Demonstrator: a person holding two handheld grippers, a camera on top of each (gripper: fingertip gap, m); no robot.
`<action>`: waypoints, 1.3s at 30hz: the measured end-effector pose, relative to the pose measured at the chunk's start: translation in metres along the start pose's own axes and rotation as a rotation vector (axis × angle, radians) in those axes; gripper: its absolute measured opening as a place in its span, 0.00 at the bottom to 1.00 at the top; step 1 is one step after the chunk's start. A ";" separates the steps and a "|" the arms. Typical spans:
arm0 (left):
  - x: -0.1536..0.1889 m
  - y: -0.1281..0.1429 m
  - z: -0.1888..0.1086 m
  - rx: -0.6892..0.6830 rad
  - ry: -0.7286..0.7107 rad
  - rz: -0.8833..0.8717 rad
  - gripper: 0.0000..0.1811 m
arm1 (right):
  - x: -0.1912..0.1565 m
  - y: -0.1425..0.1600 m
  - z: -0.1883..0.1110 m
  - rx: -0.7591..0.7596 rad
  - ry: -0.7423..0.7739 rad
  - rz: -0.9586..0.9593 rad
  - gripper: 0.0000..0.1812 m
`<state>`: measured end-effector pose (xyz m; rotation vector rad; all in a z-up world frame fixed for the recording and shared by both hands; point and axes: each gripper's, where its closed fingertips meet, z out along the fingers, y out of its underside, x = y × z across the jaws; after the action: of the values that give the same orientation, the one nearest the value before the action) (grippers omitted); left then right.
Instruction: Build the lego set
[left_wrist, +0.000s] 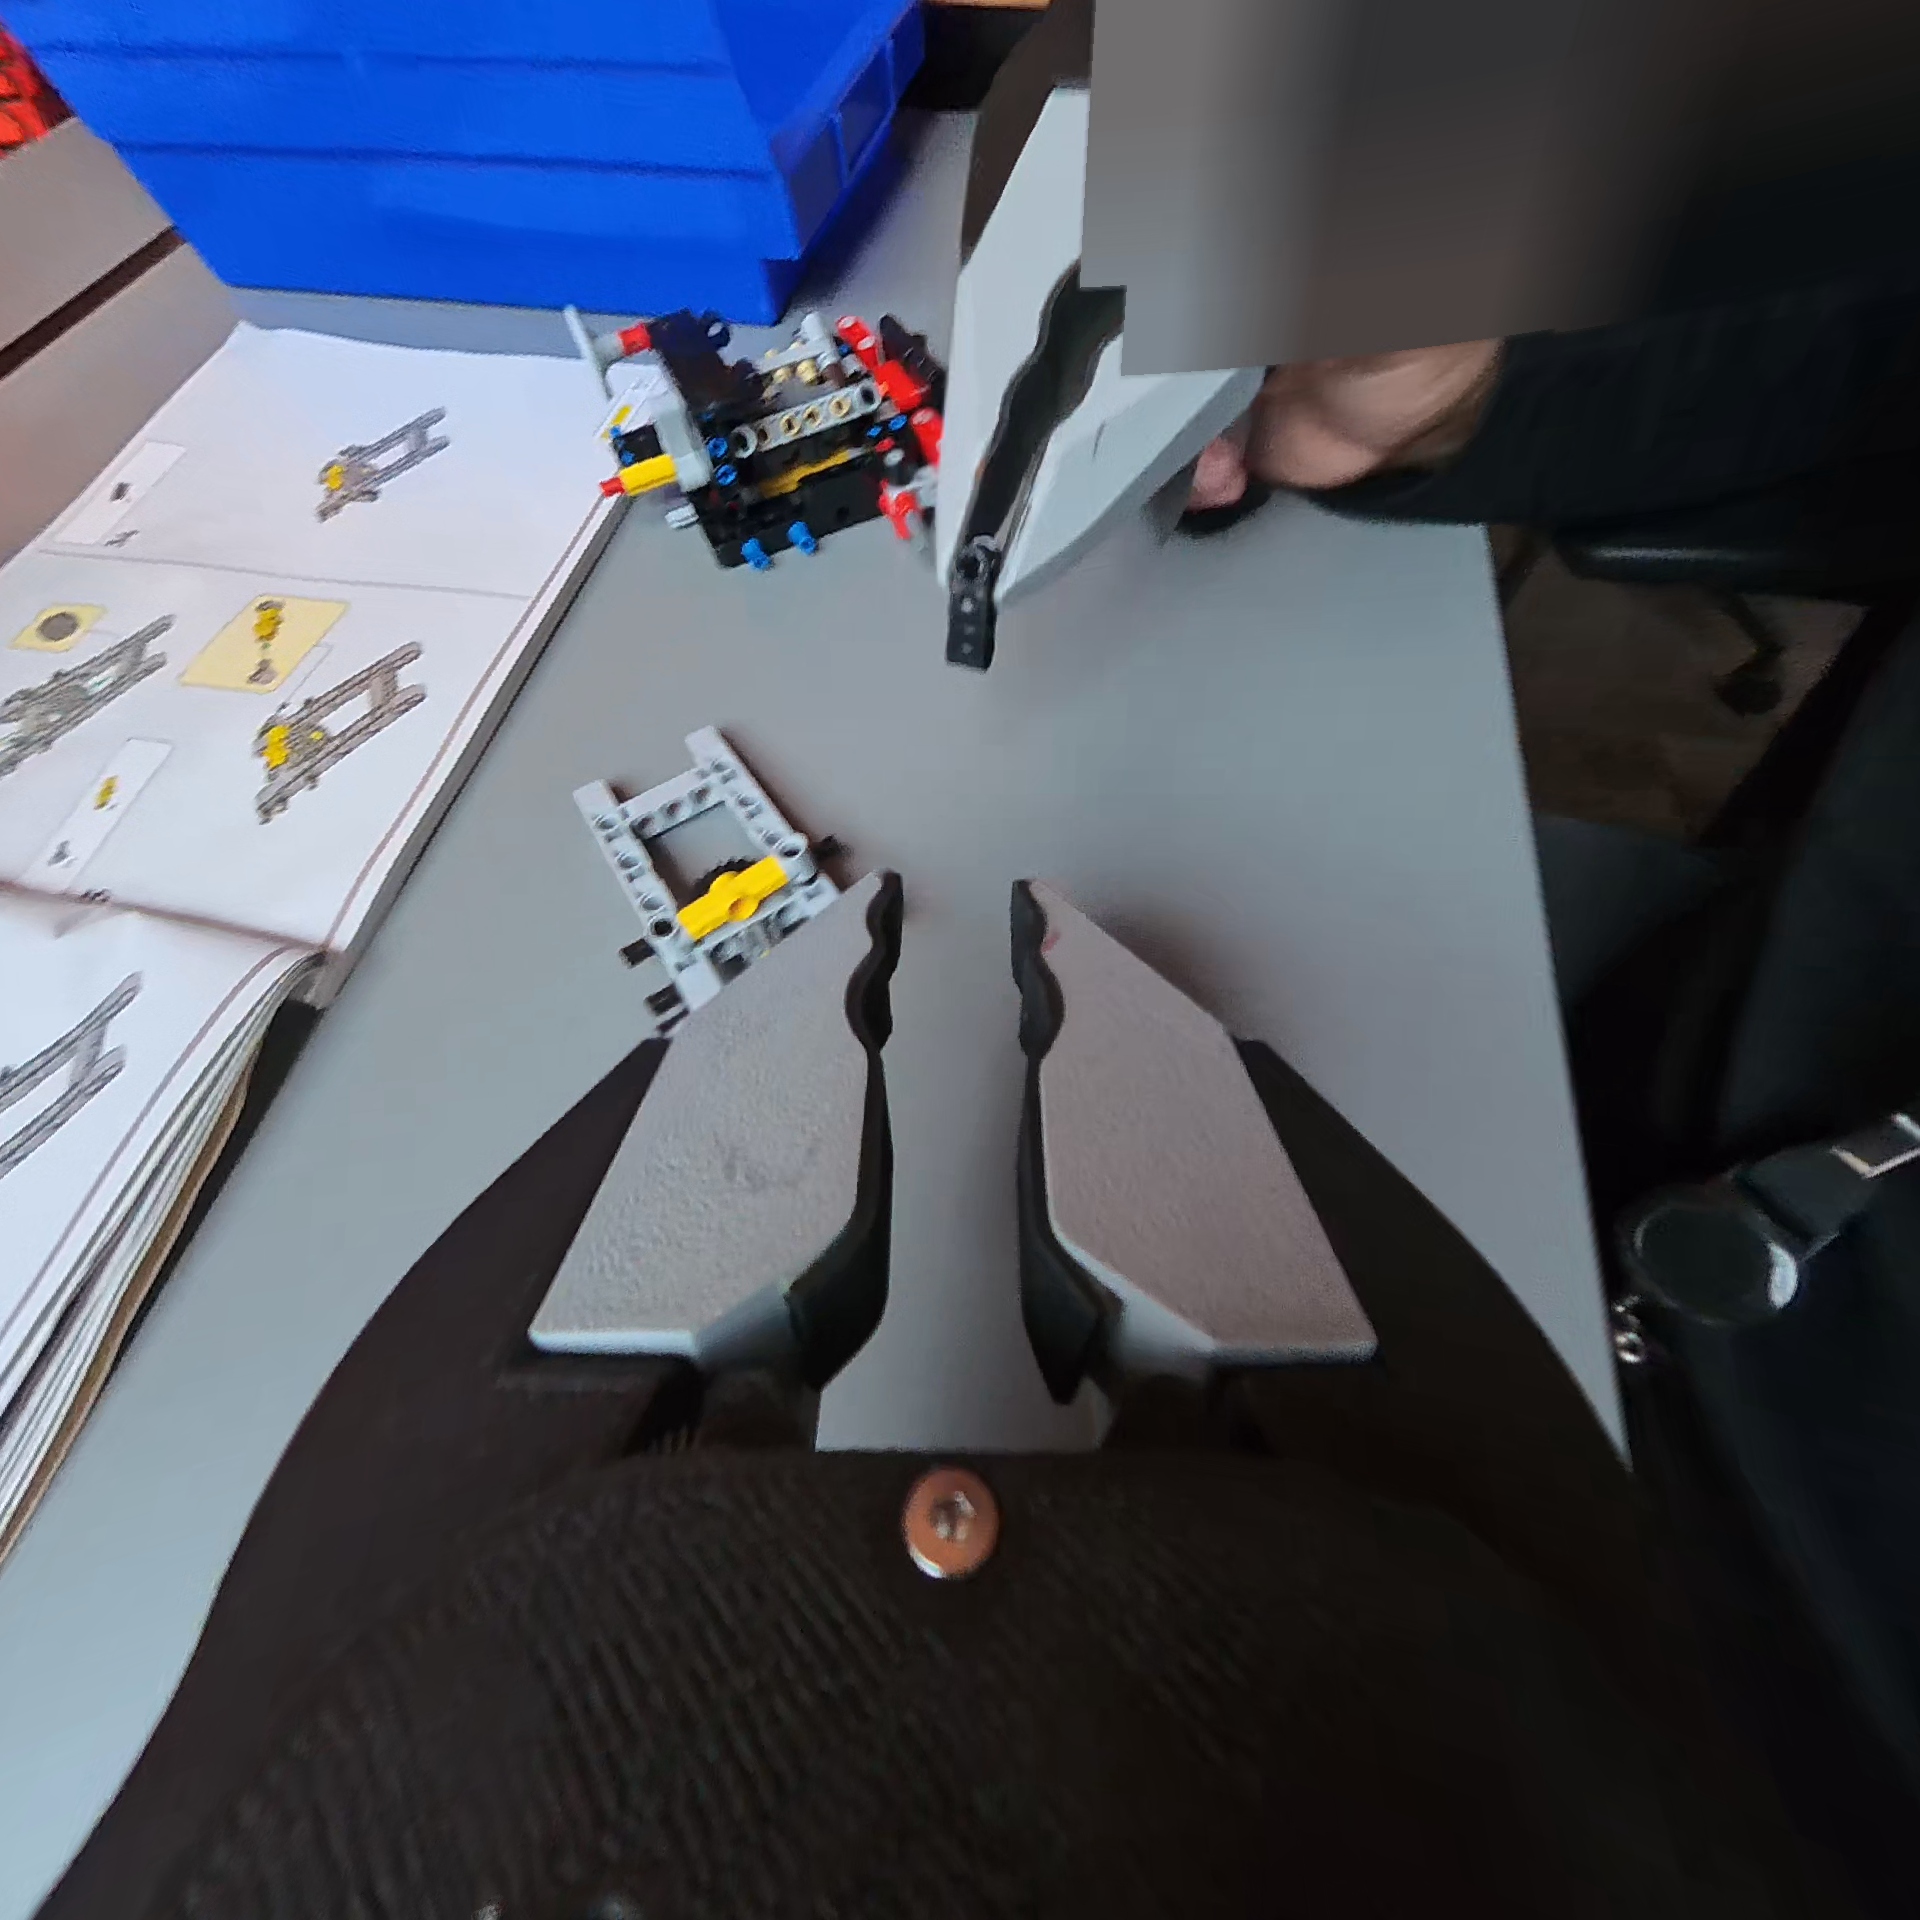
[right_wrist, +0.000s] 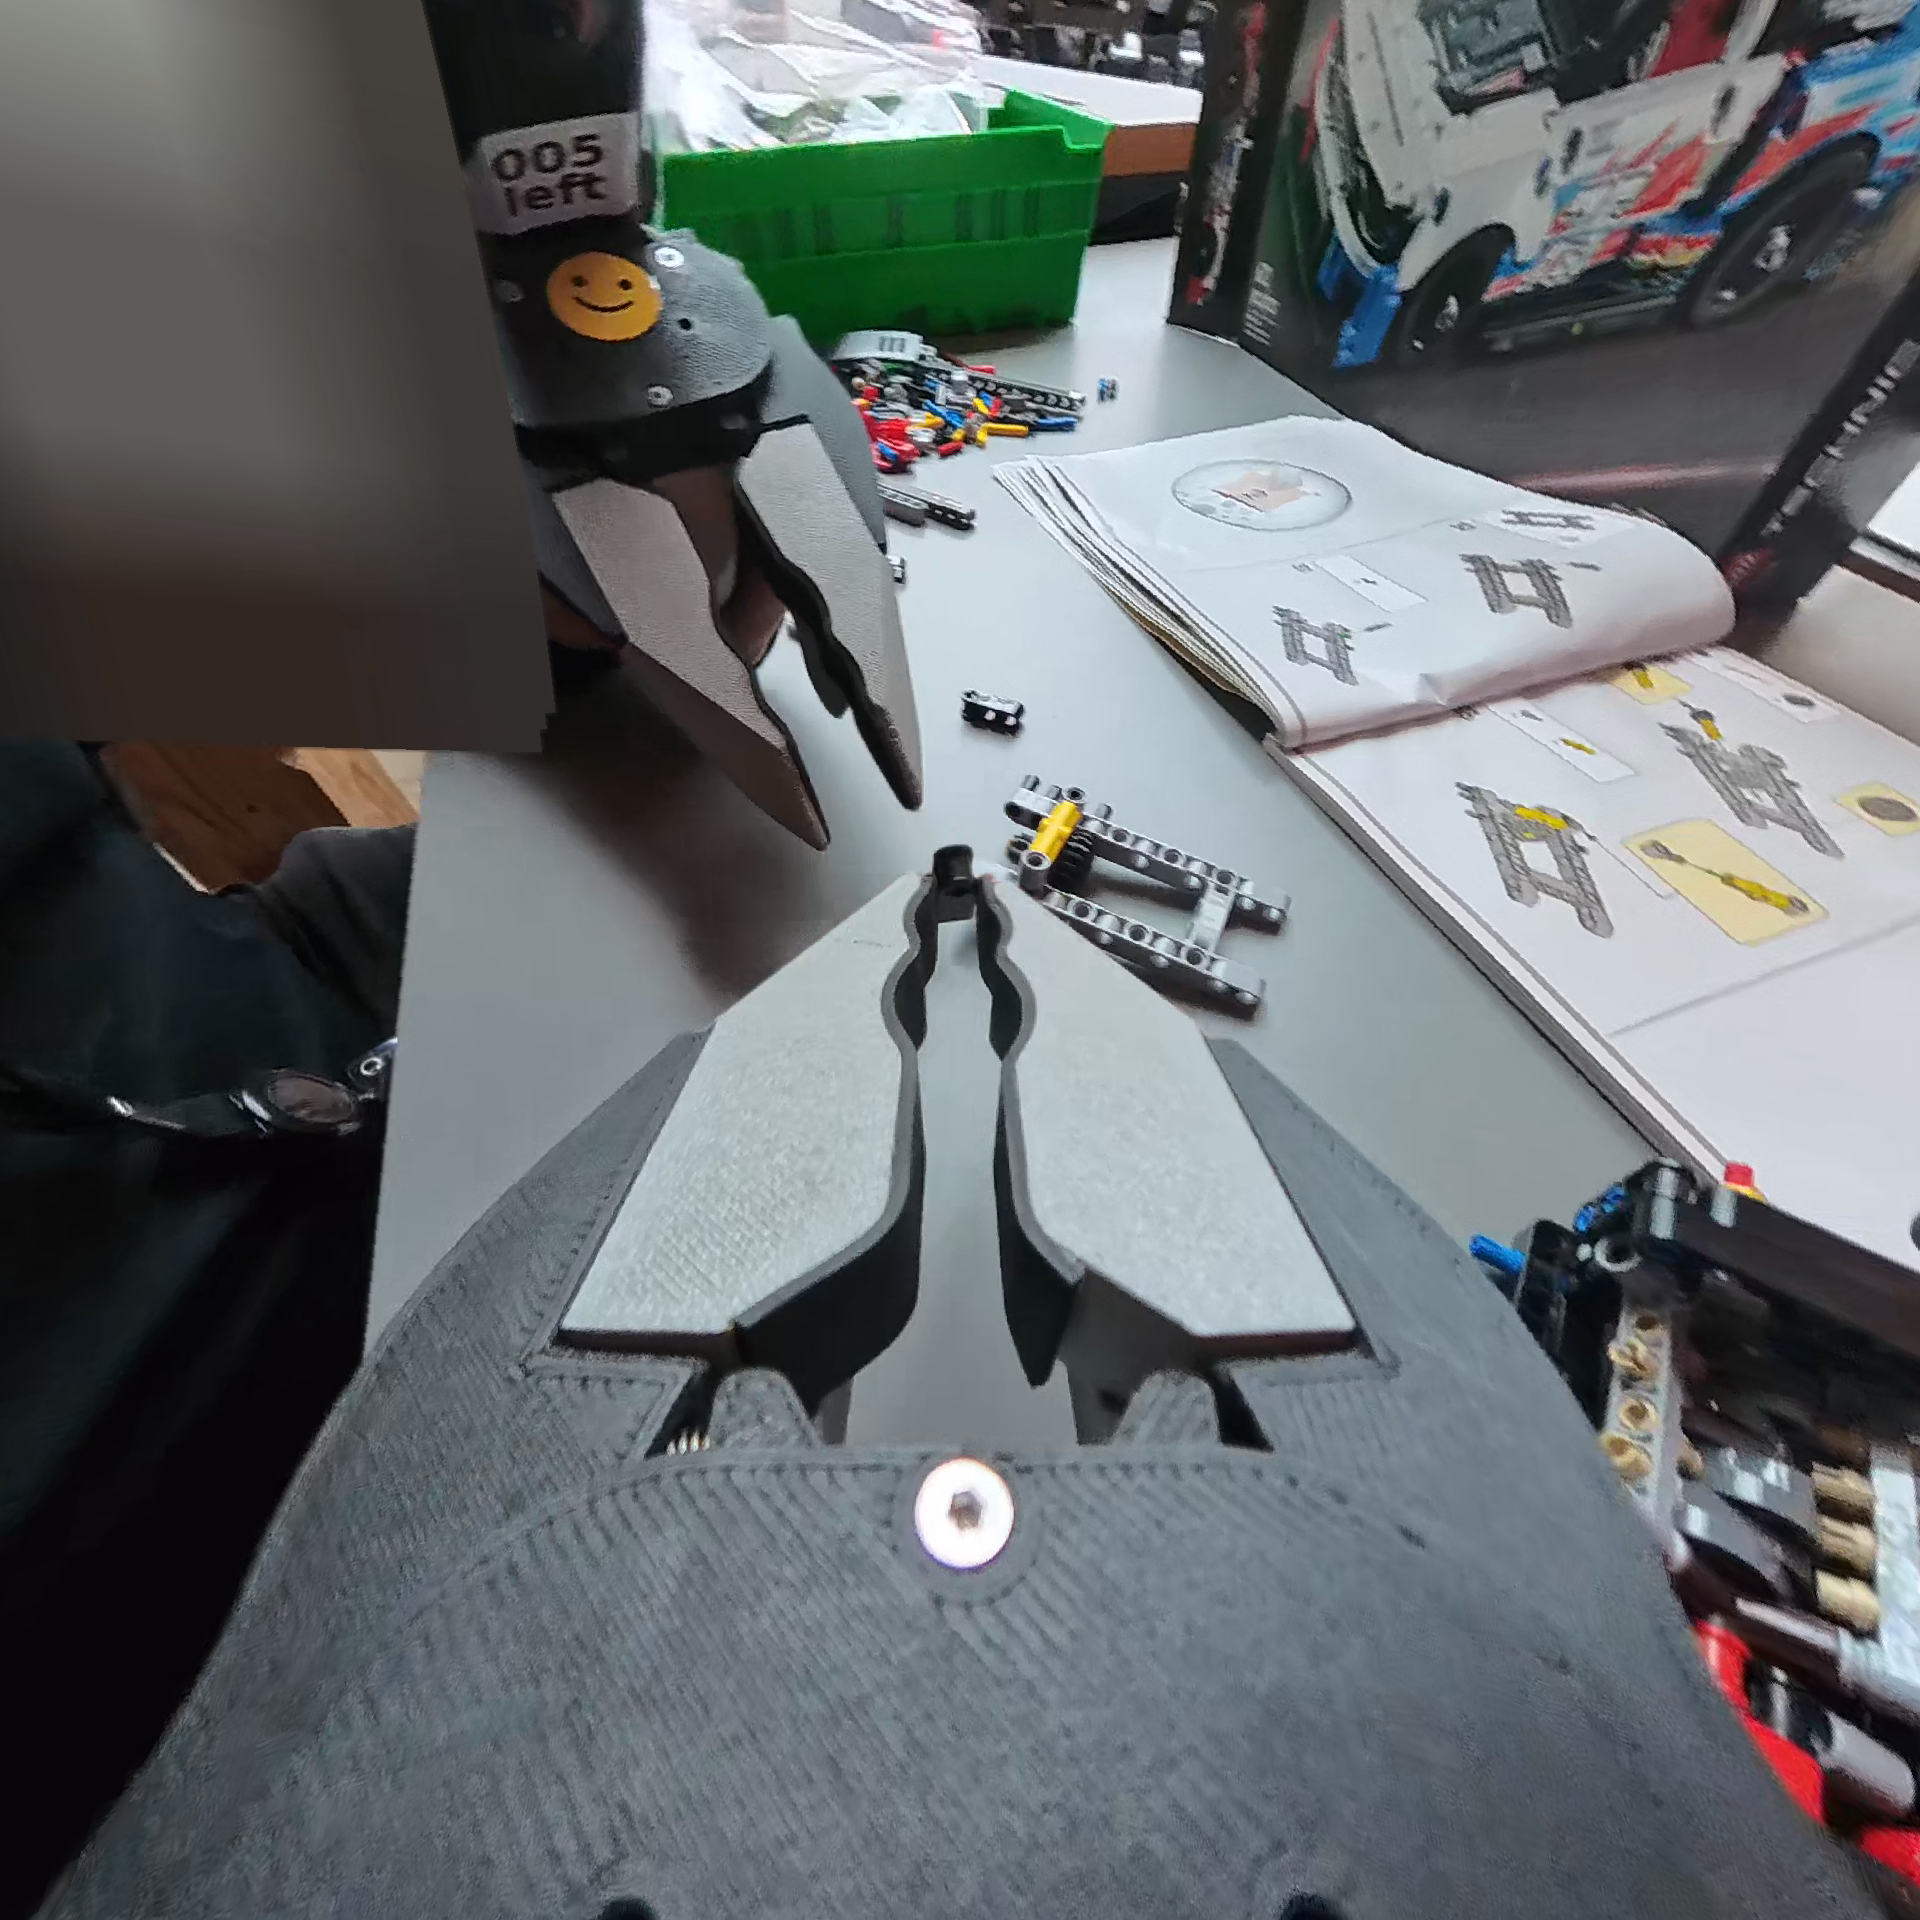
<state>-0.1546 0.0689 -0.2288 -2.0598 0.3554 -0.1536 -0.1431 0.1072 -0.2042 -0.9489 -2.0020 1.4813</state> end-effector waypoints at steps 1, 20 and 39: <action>-0.004 0.004 0.000 -0.010 -0.019 0.000 0.10 | 0.003 0.001 0.000 -0.009 0.013 0.009 0.02; -0.017 -0.003 -0.003 0.044 -0.044 -0.011 0.07 | 0.018 0.012 0.001 -0.074 0.062 0.028 0.02; -0.022 -0.004 -0.004 0.056 -0.062 -0.036 0.07 | 0.020 0.009 -0.003 -0.056 0.086 0.010 0.02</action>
<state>-0.1762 0.0740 -0.2224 -2.0117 0.2725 -0.1197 -0.1512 0.1258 -0.2125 -1.0301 -1.9890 1.3720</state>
